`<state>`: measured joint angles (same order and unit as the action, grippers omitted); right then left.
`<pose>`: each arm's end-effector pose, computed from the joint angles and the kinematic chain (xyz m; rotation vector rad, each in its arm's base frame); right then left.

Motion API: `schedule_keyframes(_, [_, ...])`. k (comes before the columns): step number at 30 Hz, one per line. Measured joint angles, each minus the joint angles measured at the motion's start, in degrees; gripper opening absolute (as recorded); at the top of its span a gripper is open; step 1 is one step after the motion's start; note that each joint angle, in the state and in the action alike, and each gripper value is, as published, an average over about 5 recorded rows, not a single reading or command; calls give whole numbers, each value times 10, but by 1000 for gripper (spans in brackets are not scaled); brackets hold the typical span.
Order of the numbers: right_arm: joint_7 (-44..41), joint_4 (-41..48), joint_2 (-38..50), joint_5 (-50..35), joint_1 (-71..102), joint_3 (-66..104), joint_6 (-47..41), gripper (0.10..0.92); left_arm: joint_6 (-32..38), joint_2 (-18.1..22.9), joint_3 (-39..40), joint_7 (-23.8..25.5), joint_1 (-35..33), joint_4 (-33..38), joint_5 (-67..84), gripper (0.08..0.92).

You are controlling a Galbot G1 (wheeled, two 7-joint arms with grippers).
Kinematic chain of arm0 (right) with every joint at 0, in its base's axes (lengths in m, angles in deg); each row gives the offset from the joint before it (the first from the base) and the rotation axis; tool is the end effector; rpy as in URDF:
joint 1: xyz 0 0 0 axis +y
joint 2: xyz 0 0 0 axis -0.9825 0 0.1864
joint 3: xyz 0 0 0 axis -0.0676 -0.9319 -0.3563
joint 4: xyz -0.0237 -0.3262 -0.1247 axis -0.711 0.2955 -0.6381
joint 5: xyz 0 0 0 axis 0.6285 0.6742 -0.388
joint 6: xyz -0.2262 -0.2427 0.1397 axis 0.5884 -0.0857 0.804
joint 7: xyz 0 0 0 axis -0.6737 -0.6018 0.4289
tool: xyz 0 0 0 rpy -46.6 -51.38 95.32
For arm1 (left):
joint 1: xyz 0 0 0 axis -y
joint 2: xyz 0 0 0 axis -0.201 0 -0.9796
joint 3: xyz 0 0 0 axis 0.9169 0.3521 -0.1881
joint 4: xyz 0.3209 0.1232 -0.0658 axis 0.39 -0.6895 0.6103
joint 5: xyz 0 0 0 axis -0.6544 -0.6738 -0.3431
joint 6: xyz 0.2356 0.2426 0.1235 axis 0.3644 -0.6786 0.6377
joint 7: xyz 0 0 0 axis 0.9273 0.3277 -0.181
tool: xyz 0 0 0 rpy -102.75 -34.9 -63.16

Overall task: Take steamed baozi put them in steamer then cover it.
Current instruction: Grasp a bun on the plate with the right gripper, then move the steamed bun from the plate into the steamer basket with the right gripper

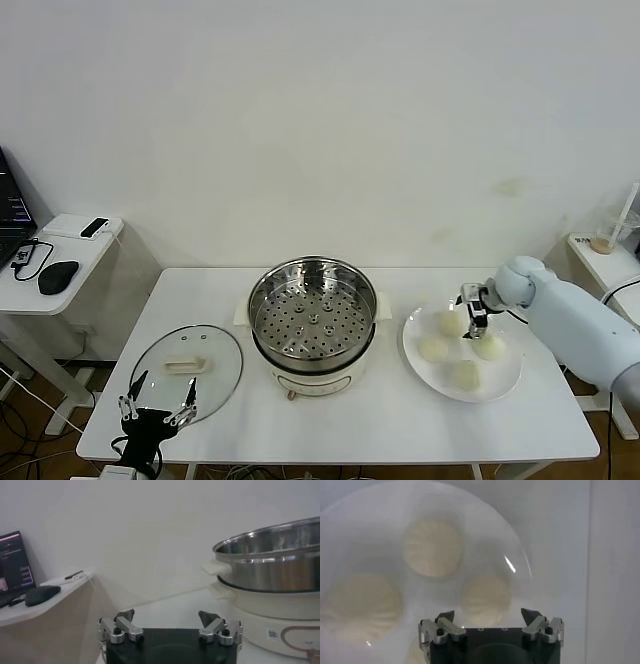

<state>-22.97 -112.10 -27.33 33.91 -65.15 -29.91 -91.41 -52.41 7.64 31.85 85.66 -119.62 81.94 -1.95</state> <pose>0.5555 -0.1713 -0.2476 1.0962 -1.4637 1.4494 0.1313 0.0921 -0.3087 0.0207 -2.9182 -0.4217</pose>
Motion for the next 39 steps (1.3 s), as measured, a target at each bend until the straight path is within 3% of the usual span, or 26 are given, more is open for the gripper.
schedule_keyframes(6, [-2,16,-13,5,-1,-7,-1,758,0,0,-1,0,0,1,-1,823])
schedule_keyframes(15, [-8,23,-18,3,-11,-16,-1,604,0,0,-1,0,-1,2,-3,823])
schedule_keyframes(24, [-23,-7,3,-27,-46,-44,-9,600,0,-2,1,0,0,1,-3,823])
schedule_keyframes(39, [-25,-125,54,-162,-193,-142,-31,611,0,-9,11,1,9,-5,-1,823])
